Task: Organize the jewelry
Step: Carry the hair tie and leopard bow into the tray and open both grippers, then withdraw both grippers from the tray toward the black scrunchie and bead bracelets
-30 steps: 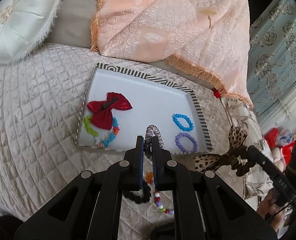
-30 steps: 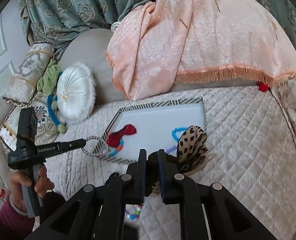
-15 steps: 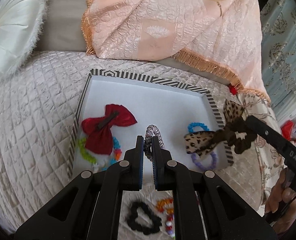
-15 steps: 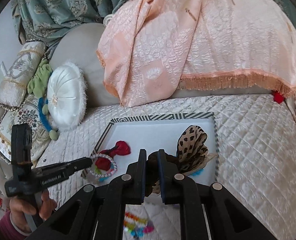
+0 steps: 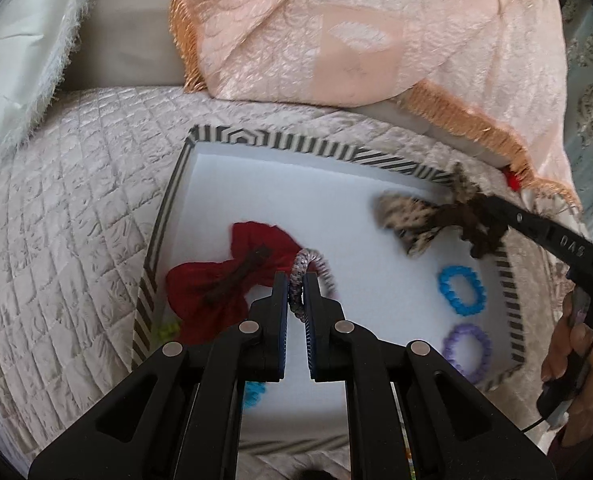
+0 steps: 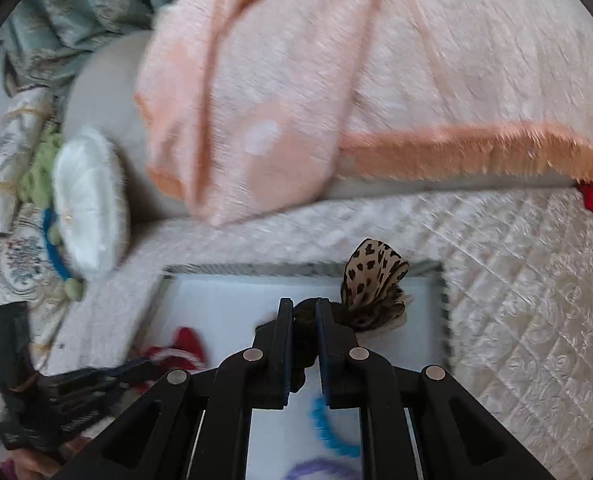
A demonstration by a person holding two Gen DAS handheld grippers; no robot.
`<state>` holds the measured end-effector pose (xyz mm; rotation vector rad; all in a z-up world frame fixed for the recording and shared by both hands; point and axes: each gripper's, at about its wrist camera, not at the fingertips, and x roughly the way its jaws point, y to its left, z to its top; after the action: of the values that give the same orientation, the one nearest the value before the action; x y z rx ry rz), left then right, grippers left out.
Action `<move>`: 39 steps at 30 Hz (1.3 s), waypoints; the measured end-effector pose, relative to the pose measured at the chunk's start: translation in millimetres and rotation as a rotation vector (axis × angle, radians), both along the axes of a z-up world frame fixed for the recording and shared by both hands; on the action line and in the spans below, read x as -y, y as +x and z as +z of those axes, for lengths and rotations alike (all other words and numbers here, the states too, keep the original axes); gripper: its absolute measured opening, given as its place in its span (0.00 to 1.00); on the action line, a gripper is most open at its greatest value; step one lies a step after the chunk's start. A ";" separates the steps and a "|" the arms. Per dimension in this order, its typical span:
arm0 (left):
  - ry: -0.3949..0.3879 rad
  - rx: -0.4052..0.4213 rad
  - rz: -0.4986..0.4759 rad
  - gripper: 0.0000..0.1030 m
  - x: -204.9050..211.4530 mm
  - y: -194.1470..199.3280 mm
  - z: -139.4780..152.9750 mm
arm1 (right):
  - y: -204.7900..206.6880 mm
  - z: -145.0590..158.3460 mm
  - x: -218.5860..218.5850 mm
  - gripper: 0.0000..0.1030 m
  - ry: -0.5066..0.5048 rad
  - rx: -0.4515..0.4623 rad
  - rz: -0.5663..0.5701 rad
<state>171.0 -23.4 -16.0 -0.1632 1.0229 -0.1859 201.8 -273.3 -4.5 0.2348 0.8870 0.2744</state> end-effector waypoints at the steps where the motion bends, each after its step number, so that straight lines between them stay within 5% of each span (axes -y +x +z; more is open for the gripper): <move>1: 0.005 -0.005 0.005 0.06 -1.5 1.4 -3.5 | 1.2 -7.3 3.6 0.10 -0.017 -0.026 -0.010; 10: 0.063 -0.007 0.044 0.07 -3.0 -0.6 -16.4 | -10.9 -30.2 10.2 0.11 -0.082 -0.070 -0.023; 12: 0.084 -0.008 0.054 0.08 -3.1 -2.4 -18.2 | -15.7 -29.7 7.0 0.22 -0.104 -0.053 -0.019; 14: 0.091 -0.013 0.059 0.18 -5.5 -5.0 -20.2 | -23.0 -27.3 5.8 0.41 -0.115 -0.037 -0.018; 15: 0.086 -0.015 0.060 0.36 -6.6 -6.6 -20.9 | -23.6 -26.1 7.0 0.45 -0.113 -0.035 -0.018; 16: 0.075 -0.011 0.058 0.51 -7.3 -8.6 -20.9 | -26.4 -24.7 7.1 0.45 -0.108 -0.035 -0.017; 18: 0.067 0.004 0.057 0.56 -7.0 -13.6 -18.6 | -33.5 -22.5 6.0 0.45 -0.106 -0.033 -0.013; 27: 0.097 0.042 0.042 0.57 -8.8 -40.3 5.0 | -72.8 -4.5 -3.1 0.45 -0.087 -0.019 0.013; 39: 0.127 0.213 0.016 0.57 -18.9 -96.0 99.5 | -134.5 29.6 -7.4 0.47 -0.083 0.021 0.025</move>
<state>75.1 -4.4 83.6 -0.0344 0.8183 -0.1203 67.3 -265.9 25.2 0.1438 0.8787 0.2618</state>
